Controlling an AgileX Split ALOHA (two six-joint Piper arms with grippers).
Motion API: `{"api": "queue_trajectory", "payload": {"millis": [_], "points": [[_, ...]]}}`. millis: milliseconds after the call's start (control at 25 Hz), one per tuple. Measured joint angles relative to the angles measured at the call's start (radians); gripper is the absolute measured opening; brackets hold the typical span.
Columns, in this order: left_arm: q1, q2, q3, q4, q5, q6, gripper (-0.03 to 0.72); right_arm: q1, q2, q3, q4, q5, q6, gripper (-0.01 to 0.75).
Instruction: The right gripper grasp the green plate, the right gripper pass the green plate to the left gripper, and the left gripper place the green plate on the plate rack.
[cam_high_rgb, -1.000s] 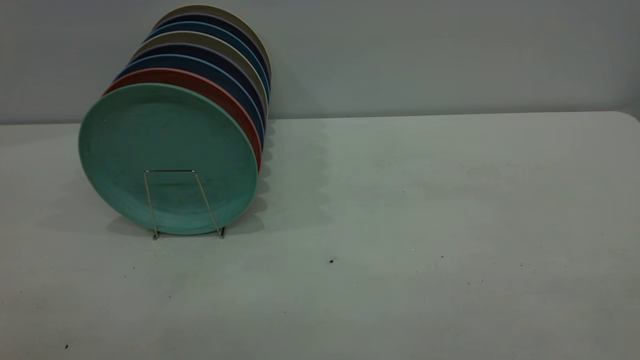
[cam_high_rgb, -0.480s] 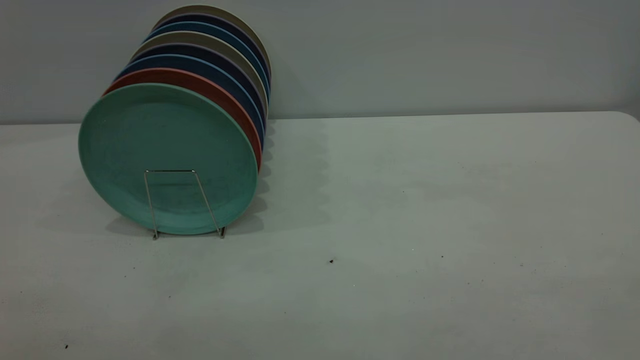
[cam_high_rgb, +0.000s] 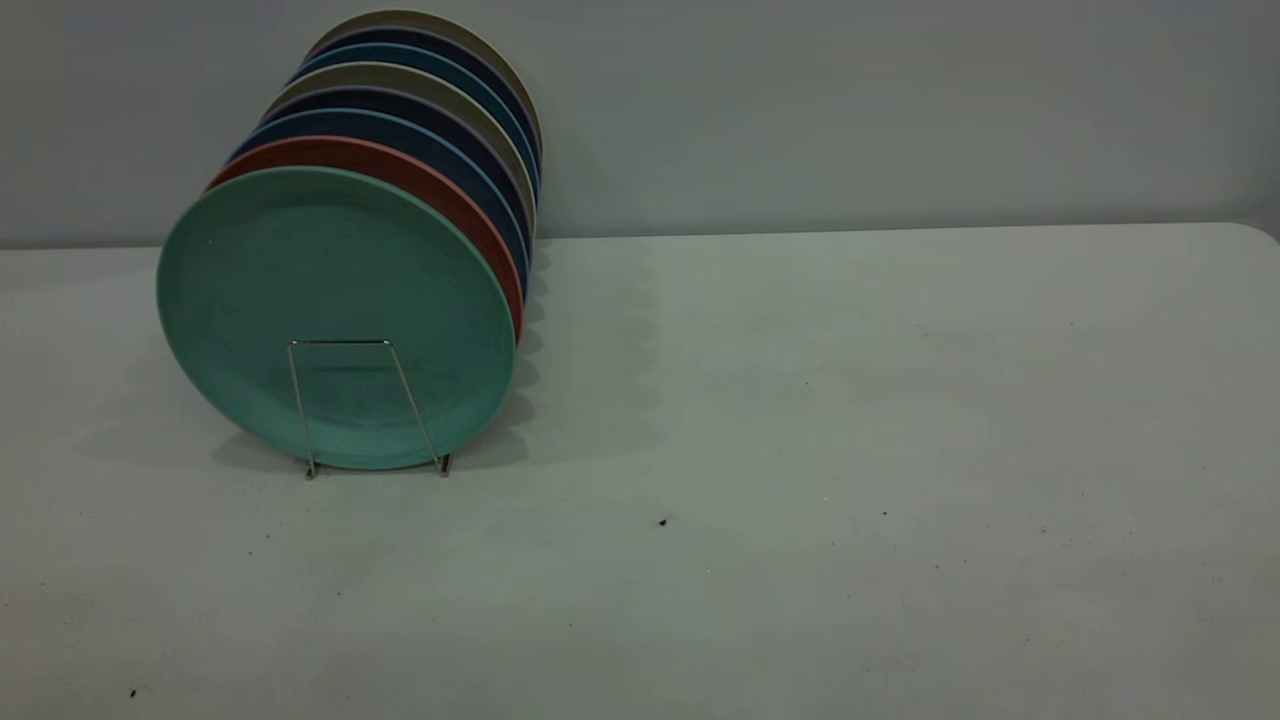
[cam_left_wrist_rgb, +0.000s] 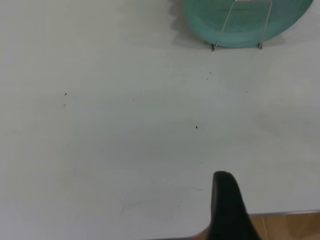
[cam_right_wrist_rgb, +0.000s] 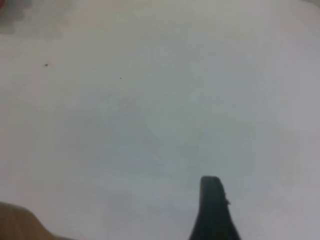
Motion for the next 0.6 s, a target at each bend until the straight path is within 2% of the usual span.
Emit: {"api": "queue_trajectory", "payload": {"millis": [600], "points": [[0.000, 0.000, 0.000, 0.000, 0.000, 0.000, 0.470, 0.000, 0.000, 0.000, -0.020, 0.000, 0.041, 0.552]]}}
